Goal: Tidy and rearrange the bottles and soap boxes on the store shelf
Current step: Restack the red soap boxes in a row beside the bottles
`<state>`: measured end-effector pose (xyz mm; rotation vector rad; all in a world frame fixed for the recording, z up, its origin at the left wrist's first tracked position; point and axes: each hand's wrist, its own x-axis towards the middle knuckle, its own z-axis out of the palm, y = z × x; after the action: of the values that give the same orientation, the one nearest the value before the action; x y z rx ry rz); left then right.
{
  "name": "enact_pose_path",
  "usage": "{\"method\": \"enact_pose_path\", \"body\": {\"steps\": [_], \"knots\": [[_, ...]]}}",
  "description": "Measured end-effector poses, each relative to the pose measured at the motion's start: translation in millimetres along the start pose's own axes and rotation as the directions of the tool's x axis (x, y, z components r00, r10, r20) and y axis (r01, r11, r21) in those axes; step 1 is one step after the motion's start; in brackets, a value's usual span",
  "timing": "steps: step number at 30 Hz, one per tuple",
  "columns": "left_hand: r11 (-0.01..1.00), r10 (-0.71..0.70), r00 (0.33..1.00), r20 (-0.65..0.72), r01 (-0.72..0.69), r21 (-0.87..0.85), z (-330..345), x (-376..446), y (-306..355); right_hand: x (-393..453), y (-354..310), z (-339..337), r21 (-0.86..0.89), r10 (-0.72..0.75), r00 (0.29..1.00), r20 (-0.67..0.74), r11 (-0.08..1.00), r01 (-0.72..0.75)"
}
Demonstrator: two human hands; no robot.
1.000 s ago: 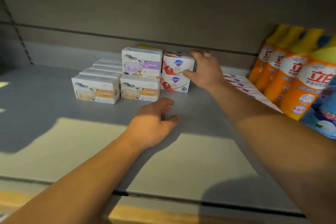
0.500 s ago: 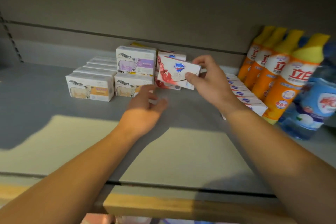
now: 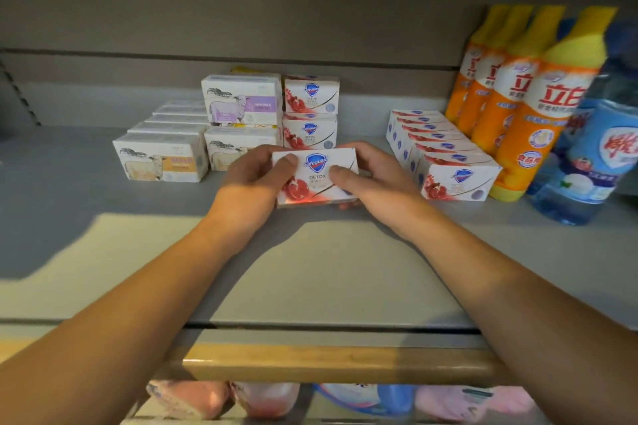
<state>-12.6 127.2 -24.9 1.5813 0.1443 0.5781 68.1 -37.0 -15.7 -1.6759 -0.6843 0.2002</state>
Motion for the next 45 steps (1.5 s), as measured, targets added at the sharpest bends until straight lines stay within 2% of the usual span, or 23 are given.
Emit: {"method": "enact_pose_path", "body": {"steps": [4,7,9,13,21,23,25,27,30,33,35,38,40,45], "knots": [[0.999,-0.028,0.999,-0.036,0.027,-0.034,-0.7,1.1,-0.2,-0.4,-0.8,0.4,-0.115,-0.08,0.996,-0.025,0.99,0.076],[0.977,-0.15,0.986,-0.074,0.136,-0.166,-5.5,3.6,2.0,-3.5,-3.1,-2.6,-0.125,-0.119,0.986,0.114,0.983,0.133],[0.963,-0.198,0.977,-0.077,0.179,-0.2,-9.1,4.9,3.1,-4.0,-2.7,-1.6,-0.101,-0.146,0.977,0.156,0.981,0.163],[0.962,-0.223,0.968,-0.111,0.2,-0.186,-9.4,5.9,1.4,-2.1,-0.5,1.8,-0.063,-0.157,0.981,0.11,0.984,0.165],[0.973,-0.164,0.983,-0.078,0.149,-0.174,-9.3,4.0,2.4,0.2,3.4,-2.4,-0.148,-0.088,0.996,0.026,0.985,0.091],[0.974,-0.138,0.99,-0.033,0.13,-0.187,-10.1,3.1,2.0,1.3,4.0,-2.8,-0.131,-0.068,0.998,-0.016,0.989,0.065],[0.986,-0.077,0.995,0.069,0.086,-0.142,-10.6,0.4,1.8,3.2,2.6,-2.0,-0.03,-0.025,0.998,-0.066,0.999,0.023],[1.0,0.001,0.987,0.159,0.004,-0.03,-8.8,-2.7,0.8,6.1,0.7,-3.0,-0.017,0.043,0.991,-0.129,0.999,-0.045],[0.984,0.079,0.993,0.086,-0.092,0.151,-6.7,-2.2,-0.9,8.1,-0.5,-7.2,-0.034,0.198,0.965,-0.172,0.978,-0.207],[0.976,0.076,0.997,0.019,-0.078,0.203,-9.6,0.1,-2.2,8.5,0.4,-9.3,-0.01,0.284,0.953,-0.108,0.958,-0.287],[0.976,0.038,0.999,-0.01,-0.035,0.216,-10.9,0.7,-3.5,8.3,1.0,-8.1,0.048,0.243,0.969,-0.041,0.969,-0.241],[0.984,0.01,0.999,-0.041,-0.003,0.176,-11.0,0.4,-3.5,5.3,0.5,-5.9,0.109,0.096,0.995,0.032,0.989,-0.099],[0.987,0.007,0.999,-0.046,0.0,0.162,-10.8,0.6,-3.0,4.1,1.4,-5.5,0.128,0.043,0.999,0.025,0.991,-0.045],[0.993,-0.002,0.999,-0.049,0.008,0.114,-7.9,-0.3,-0.2,4.4,0.1,-3.1,0.119,0.025,0.999,-0.042,0.993,-0.02]]}}
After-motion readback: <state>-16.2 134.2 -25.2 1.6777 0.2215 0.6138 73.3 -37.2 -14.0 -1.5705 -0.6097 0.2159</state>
